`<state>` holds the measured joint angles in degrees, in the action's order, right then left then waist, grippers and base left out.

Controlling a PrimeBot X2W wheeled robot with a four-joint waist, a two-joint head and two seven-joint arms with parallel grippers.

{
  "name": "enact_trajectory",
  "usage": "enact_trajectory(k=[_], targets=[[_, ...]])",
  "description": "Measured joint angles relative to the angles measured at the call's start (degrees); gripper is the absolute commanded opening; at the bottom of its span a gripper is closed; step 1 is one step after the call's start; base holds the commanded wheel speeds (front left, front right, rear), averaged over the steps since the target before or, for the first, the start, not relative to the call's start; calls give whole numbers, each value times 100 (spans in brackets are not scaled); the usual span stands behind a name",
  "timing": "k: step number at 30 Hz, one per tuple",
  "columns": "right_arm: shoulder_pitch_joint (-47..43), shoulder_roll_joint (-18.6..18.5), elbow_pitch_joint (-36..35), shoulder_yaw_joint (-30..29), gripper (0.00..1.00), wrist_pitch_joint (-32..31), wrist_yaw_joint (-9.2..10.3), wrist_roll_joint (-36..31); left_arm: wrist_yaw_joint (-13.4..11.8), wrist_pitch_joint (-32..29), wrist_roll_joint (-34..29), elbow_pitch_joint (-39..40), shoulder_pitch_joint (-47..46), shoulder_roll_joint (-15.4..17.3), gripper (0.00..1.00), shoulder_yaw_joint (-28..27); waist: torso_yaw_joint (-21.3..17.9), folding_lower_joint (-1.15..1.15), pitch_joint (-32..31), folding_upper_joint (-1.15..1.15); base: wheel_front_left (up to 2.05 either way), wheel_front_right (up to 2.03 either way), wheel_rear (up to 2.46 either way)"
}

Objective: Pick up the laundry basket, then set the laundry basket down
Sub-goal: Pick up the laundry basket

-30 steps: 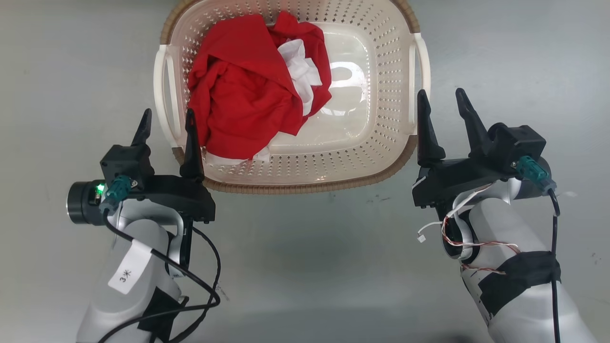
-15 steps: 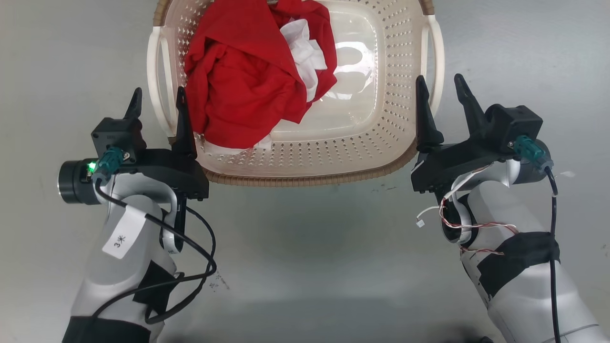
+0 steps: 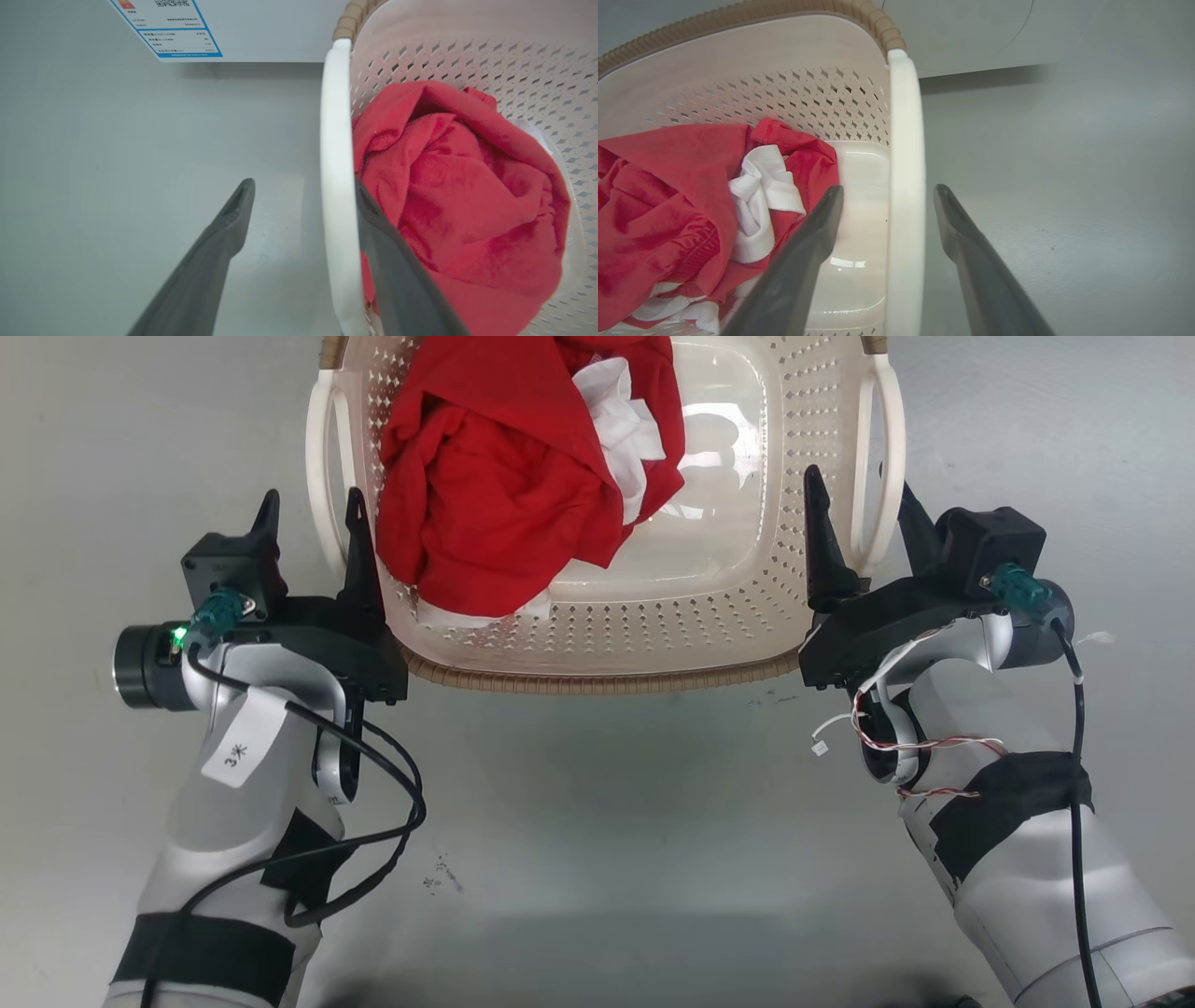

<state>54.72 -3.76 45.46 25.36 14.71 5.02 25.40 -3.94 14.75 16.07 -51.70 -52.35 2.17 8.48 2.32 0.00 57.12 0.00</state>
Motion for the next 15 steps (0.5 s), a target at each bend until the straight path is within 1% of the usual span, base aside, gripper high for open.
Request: enact_trajectory(k=[10, 11, 13, 14, 15], targets=[[162, -2, 281, 218, 100, 0, 11, 244, 156, -2, -2, -403, -236, -32, 100, 194, 53, 0, 60, 0, 0, 0, 0], [189, -2, 305, 243, 100, 0, 16, 292, 200, -2, -2, -435, -276, -32, 100, 213, 56, 0, 67, 0, 0, 0, 0], [250, -2, 325, 281, 100, 0, 42, 342, 203, -2, -2, -511, -353, -40, 100, 255, 62, 0, 80, 0, 0, 0, 0], [267, -4, 335, 300, 100, 0, 53, 352, 249, -2, -2, -544, -389, -40, 98, 271, 64, 0, 87, 0, 0, 0, 0], [279, -4, 348, 325, 100, 0, 53, 377, 252, -2, -2, -569, -416, -41, 85, 286, 66, 0, 92, 0, 0, 0, 0]])
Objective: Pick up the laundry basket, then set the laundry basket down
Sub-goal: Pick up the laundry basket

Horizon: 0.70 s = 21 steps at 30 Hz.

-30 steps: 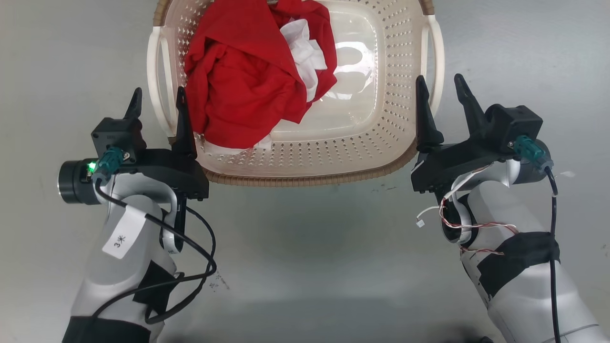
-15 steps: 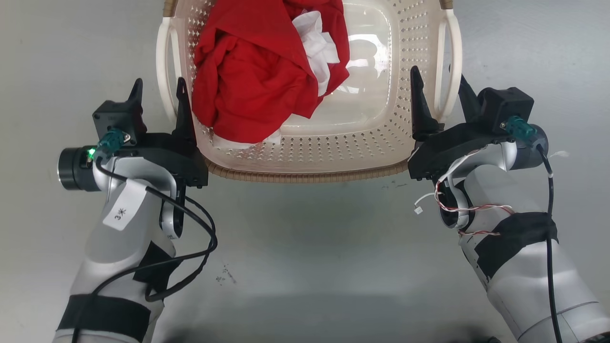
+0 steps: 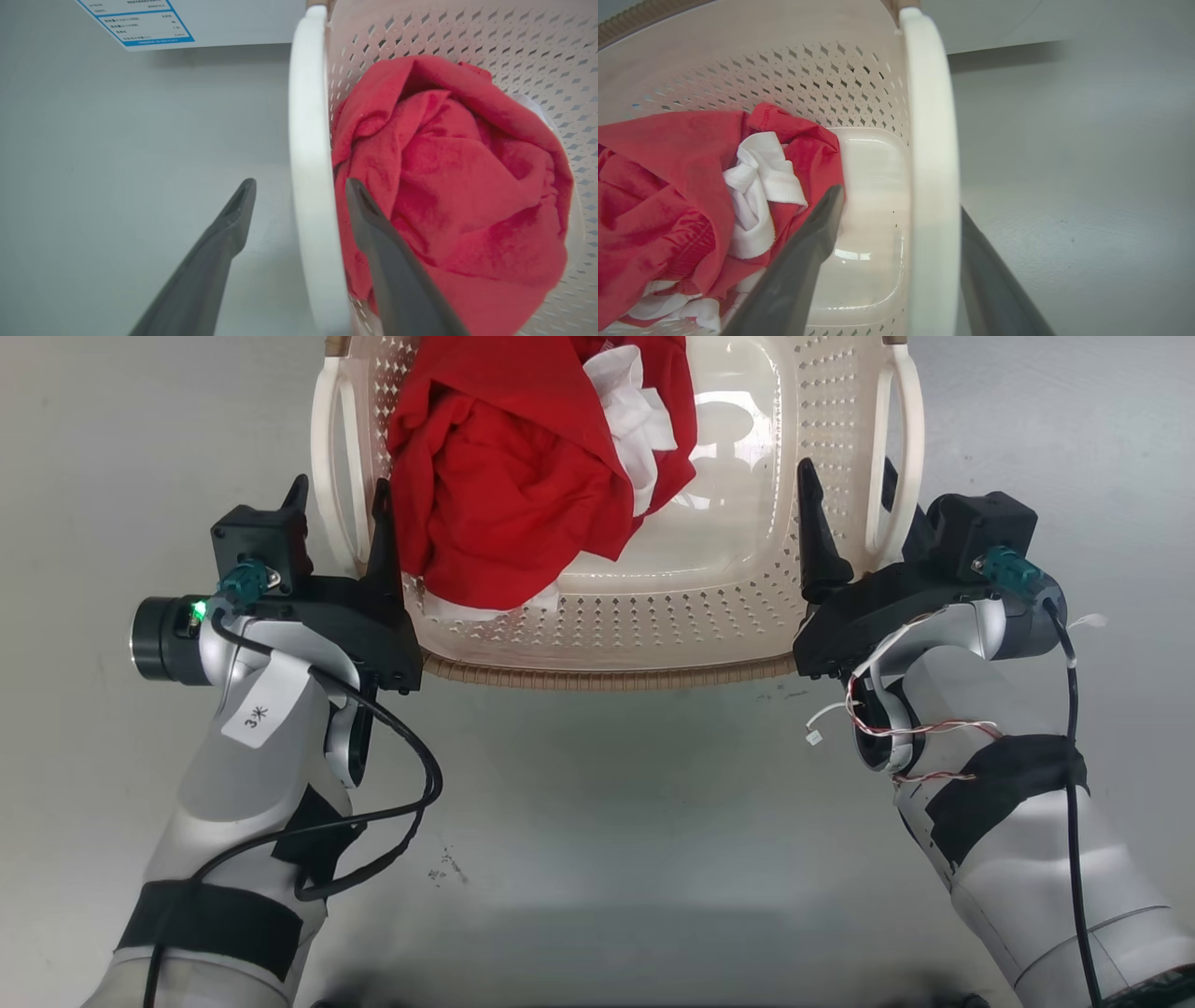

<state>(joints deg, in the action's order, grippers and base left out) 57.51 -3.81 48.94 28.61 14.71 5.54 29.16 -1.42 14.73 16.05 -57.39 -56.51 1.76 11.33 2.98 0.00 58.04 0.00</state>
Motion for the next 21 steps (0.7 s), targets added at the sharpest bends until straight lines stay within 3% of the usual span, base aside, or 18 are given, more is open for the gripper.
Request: enact_trajectory(k=[4, 8, 9, 11, 12, 14, 15, 16, 21], targets=[[51, 0, 43, 96, 100, 0, 9, 110, 83, -1, 1, -154, -116, -8, 48, 48, -1, 0, 16, 0, 0, 0, 0], [65, -1, 93, 180, 89, 0, 41, 238, 165, -8, 3, -286, -219, -23, 34, 96, -8, 0, 21, 0, 0, 0, 0], [65, -1, 108, 202, 80, 0, 57, 279, 193, -9, 12, -319, -236, -27, 27, 108, -11, 0, 21, 0, 0, 0, 0], [68, -2, 129, 245, 49, 0, 59, 321, 200, -21, 27, -371, -277, -44, 4, 133, -15, 0, 18, 0, 0, 0, 0], [69, -7, 147, 265, 42, 0, 91, 330, 204, -27, 54, -401, -300, -40, 0, 140, -17, 0, 15, 0, 0, 0, 0], [69, -27, 156, 302, 29, -1, 102, 383, 252, -26, 81, -463, -326, -29, 0, 144, -22, 0, 9, 0, 0, 0, 0], [72, -24, 157, 320, 18, -1, 110, 420, 252, -26, 93, -485, -332, -36, 0, 152, -24, 0, 4, 0, 0, 0, 0], [75, -24, 159, 334, 0, -1, 132, 436, 254, -26, 105, -511, -338, -37, 0, 163, -25, 0, -2, 0, 0, 0, 0], [75, -37, 194, 509, 0, -2, 180, 633, 300, -26, 310, -594, -314, -31, 0, 314, -39, 0, -93, 0, 0, 0, 0]])
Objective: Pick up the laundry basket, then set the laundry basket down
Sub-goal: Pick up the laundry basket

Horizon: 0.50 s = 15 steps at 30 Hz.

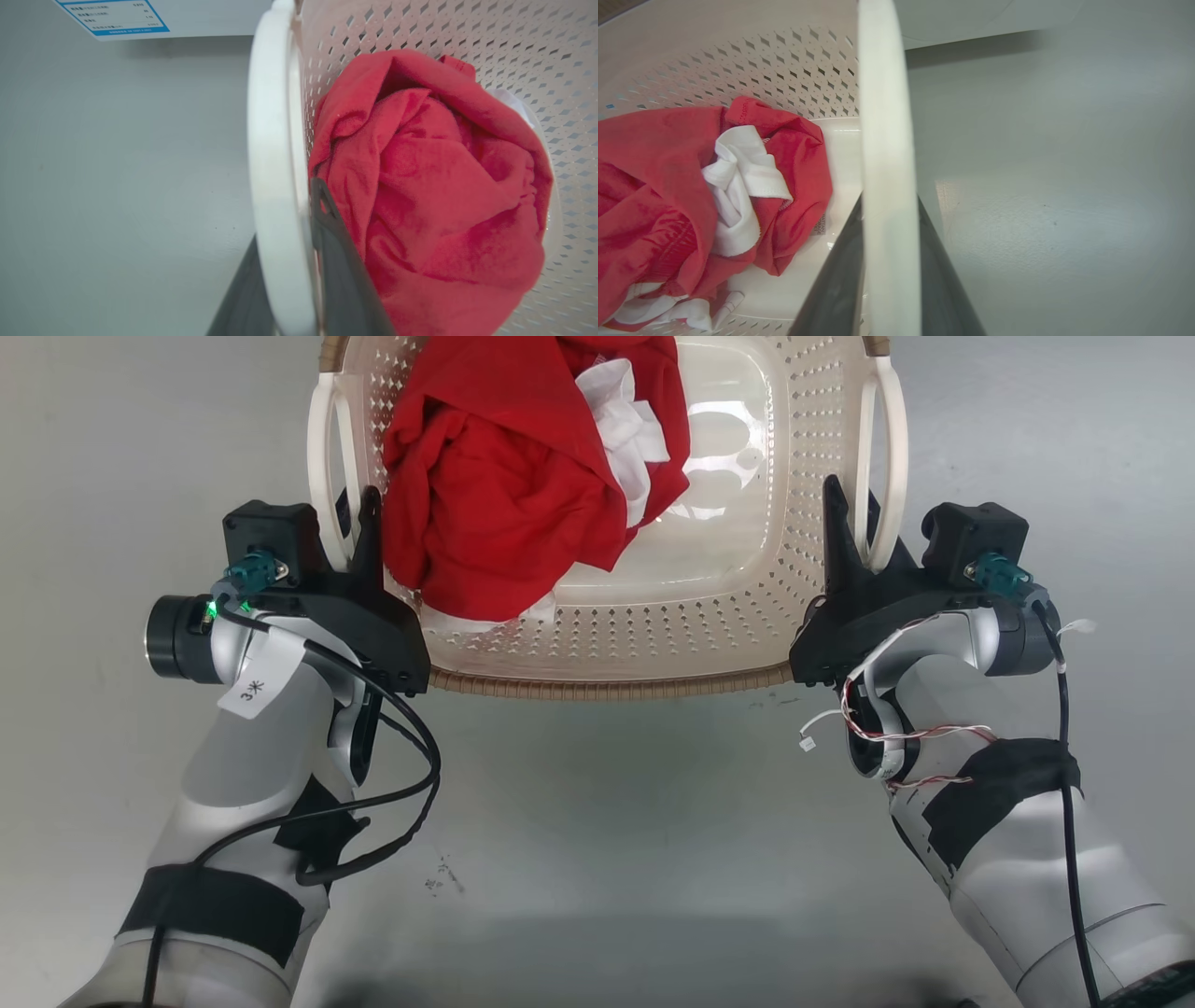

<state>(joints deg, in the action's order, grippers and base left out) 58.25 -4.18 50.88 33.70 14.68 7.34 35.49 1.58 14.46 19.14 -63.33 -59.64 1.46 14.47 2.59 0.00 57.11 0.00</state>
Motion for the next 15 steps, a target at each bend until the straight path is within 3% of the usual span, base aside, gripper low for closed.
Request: enact_trajectory(k=[15], targets=[[-170, -16, 231, 365, 0, 1, 25, 532, -64, 0, 688, -7, 326, 26, 0, 514, -140, 0, -542, 0, 0, 0, 0]])
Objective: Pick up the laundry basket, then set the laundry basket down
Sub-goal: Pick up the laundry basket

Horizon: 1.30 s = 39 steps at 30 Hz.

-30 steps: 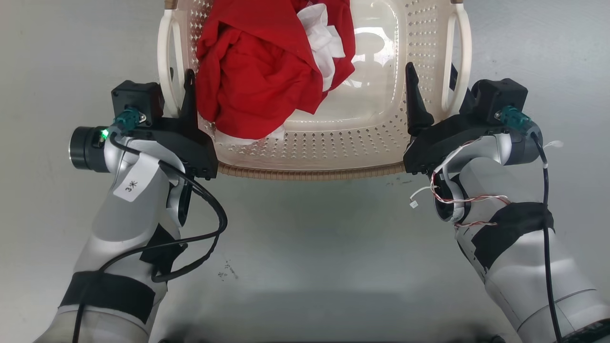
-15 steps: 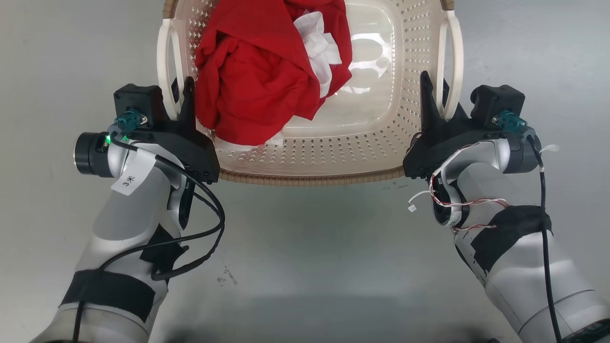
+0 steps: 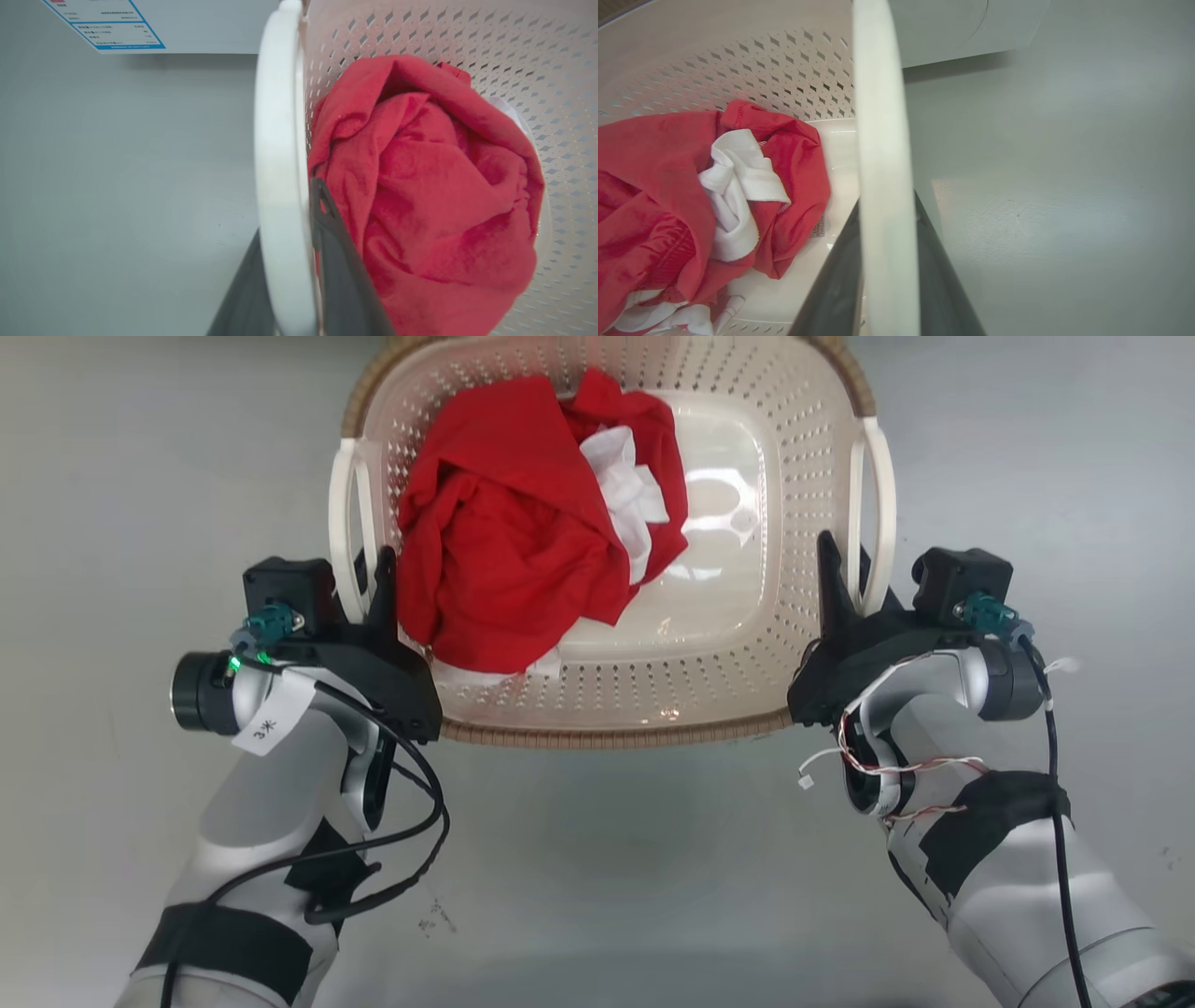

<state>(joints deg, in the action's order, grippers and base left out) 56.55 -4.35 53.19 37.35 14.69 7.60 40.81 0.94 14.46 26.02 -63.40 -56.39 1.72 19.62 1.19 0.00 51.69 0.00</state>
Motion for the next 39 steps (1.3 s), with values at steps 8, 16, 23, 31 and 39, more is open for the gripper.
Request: enact_trajectory(k=[8, 16, 23, 31, 39], targets=[[-298, 21, 165, 196, 0, 0, -1, 293, -46, 0, 543, 34, 413, -2, 0, 253, -67, 0, -451, 0, 0, 0, 0], [-715, 47, 346, 405, 0, -1, -1, 537, -90, 0, 909, 15, 915, -5, 0, 532, -101, 1, -1015, 0, 0, 0, 0], [-1262, 79, 333, 644, 0, -1, -1, 929, -101, 0, 1028, -157, 1351, -16, 0, 692, -119, 1, -1657, 0, 0, 0, 0], [-1765, 89, 354, 921, 0, -2, -1, 1251, -144, 0, 1262, -222, 1857, -12, 0, 1003, -145, 2, -2327, -1, 0, 0, 0], [-2175, 92, 443, 1161, 0, -31, -1, 1541, -144, -78, 1322, -249, 2271, -3, 0, 1355, -163, 2, -2924, -1, 0, 0, 0]])
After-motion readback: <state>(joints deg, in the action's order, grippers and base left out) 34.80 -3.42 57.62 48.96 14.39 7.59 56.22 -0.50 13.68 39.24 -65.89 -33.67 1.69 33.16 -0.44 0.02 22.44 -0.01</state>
